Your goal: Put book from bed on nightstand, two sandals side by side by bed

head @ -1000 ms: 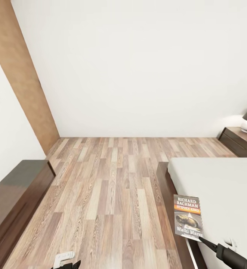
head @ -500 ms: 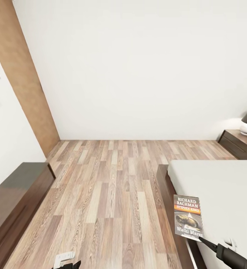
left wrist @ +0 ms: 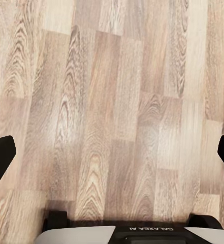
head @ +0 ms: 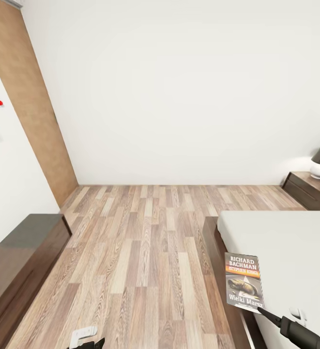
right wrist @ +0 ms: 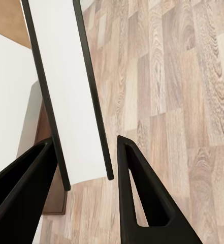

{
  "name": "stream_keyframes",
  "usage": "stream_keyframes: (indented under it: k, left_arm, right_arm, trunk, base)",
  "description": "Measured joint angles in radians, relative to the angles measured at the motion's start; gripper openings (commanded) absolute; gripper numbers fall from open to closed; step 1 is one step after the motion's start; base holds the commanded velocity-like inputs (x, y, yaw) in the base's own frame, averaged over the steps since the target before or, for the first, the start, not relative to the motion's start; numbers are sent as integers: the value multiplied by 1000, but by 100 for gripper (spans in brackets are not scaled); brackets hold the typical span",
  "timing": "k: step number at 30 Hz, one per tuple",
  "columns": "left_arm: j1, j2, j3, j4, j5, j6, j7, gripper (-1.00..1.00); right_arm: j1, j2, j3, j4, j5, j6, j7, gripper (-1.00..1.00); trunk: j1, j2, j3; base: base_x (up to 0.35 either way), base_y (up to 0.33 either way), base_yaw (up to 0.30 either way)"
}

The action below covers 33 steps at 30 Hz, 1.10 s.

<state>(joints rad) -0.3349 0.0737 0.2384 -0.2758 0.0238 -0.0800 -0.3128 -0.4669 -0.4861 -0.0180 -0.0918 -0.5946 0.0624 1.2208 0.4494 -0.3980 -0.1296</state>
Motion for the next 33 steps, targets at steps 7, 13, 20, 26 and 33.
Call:
stream_keyframes:
  k: [7,13,20,26,33]
  left_arm:
    - [0,0,0,0,0,-3,0,100]
    - [0,0,-1,0,0,-3,0,100]
    - [0,0,0,0,0,-3,0,100]
    - [0,0,0,0,0,-3,0,100]
    - [0,0,0,0,0,-3,0,100]
  right_arm:
    - [0,0,0,0,0,0,0,-100]
    - [0,0,0,0,0,0,0,-100]
    - [0,0,0,0,0,0,0,-100]
    - [0,0,0,1,0,0,0,-100]
    - [0,0,0,0,0,0,0,-100]
  trunk:
    - [0,0,11]
    - [0,0,15]
    - [0,0,18]
    - [0,0,26]
    - [0,0,37]
  base:
    - [0,0,0]
    - [0,0,0]
    - [0,0,0]
    - [0,0,0]
    - [0,0,0]
